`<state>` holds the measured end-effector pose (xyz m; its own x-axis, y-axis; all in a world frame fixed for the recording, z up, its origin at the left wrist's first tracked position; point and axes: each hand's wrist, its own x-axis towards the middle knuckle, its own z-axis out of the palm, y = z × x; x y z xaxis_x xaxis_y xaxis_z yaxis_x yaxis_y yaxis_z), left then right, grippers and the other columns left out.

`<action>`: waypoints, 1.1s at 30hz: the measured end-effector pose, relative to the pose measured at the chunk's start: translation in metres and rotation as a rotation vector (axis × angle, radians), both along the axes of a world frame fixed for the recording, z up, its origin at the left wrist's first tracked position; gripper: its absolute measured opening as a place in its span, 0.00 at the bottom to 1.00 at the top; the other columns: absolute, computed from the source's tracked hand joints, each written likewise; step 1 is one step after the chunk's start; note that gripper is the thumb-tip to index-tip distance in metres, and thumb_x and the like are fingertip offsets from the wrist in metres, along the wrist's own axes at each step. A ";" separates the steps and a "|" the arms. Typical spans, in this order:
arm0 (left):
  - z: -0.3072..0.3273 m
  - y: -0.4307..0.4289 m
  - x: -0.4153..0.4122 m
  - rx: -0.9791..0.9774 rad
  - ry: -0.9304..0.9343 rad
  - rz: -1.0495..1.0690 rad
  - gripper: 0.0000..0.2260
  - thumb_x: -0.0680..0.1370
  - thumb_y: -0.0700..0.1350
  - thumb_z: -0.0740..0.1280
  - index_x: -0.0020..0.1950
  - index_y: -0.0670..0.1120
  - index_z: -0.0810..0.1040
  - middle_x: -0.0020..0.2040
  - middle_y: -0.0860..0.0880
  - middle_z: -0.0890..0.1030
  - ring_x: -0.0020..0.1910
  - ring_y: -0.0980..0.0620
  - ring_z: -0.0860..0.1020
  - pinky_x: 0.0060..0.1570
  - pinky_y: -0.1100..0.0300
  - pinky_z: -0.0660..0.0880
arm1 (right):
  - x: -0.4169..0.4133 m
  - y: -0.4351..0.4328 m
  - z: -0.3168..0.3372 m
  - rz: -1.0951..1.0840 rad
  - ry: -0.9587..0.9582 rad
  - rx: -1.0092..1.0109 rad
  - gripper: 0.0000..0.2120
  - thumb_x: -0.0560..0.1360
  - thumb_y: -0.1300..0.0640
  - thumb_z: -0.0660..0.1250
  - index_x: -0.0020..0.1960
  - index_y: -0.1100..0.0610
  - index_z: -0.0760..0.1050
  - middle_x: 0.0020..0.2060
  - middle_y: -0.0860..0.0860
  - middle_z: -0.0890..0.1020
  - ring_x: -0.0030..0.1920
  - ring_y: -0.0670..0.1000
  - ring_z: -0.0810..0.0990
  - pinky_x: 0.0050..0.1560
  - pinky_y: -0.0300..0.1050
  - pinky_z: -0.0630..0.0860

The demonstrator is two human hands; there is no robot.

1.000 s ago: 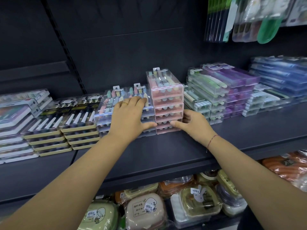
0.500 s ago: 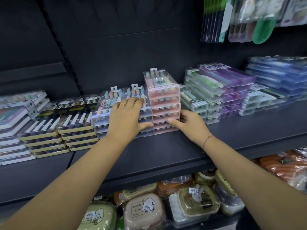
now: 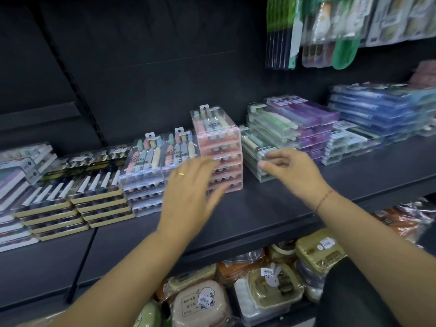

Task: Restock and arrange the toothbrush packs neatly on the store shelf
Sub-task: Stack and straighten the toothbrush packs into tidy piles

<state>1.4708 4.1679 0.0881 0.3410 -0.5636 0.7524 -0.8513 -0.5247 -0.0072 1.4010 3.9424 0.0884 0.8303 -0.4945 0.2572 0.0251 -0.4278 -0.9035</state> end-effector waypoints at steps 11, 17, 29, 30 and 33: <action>-0.016 -0.120 -0.042 0.065 0.669 -0.158 0.37 0.79 0.64 0.53 0.80 0.48 0.42 0.80 0.53 0.40 0.78 0.58 0.38 0.74 0.64 0.38 | -0.005 -0.053 0.018 -0.371 -0.182 -0.698 0.25 0.69 0.50 0.77 0.62 0.58 0.76 0.55 0.55 0.75 0.57 0.54 0.74 0.57 0.44 0.70; -0.036 -0.146 -0.035 -0.080 0.846 -0.083 0.38 0.78 0.66 0.53 0.78 0.54 0.35 0.77 0.57 0.32 0.76 0.59 0.35 0.77 0.54 0.44 | 0.018 -0.063 0.013 -0.398 -0.212 -0.904 0.24 0.68 0.47 0.76 0.59 0.58 0.80 0.53 0.58 0.76 0.52 0.59 0.76 0.51 0.57 0.74; -0.040 -0.143 -0.030 -0.265 0.998 -0.197 0.33 0.79 0.63 0.57 0.78 0.64 0.42 0.78 0.64 0.45 0.75 0.68 0.47 0.69 0.65 0.52 | 0.020 -0.060 -0.003 -0.315 -0.395 -0.602 0.19 0.70 0.46 0.71 0.56 0.56 0.79 0.52 0.50 0.71 0.49 0.50 0.74 0.49 0.60 0.77; -0.040 -0.143 -0.029 -0.262 1.002 -0.195 0.32 0.79 0.63 0.57 0.77 0.65 0.42 0.78 0.65 0.45 0.75 0.68 0.47 0.69 0.65 0.52 | 0.020 -0.059 -0.001 -0.324 -0.397 -0.576 0.19 0.70 0.46 0.71 0.55 0.57 0.78 0.51 0.49 0.70 0.48 0.51 0.75 0.49 0.60 0.77; -0.037 -0.142 -0.028 -0.272 1.019 -0.197 0.31 0.79 0.63 0.57 0.77 0.65 0.43 0.78 0.65 0.47 0.75 0.69 0.48 0.69 0.66 0.52 | 0.023 -0.054 0.003 -0.355 -0.394 -0.528 0.16 0.70 0.49 0.73 0.53 0.57 0.77 0.50 0.45 0.68 0.47 0.51 0.76 0.50 0.58 0.77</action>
<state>1.4425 4.0264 0.0506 0.8005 -0.5336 0.2729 -0.4599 -0.2549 0.8506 1.4239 3.8885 0.0910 0.4409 -0.4438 0.7801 0.0836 -0.8451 -0.5281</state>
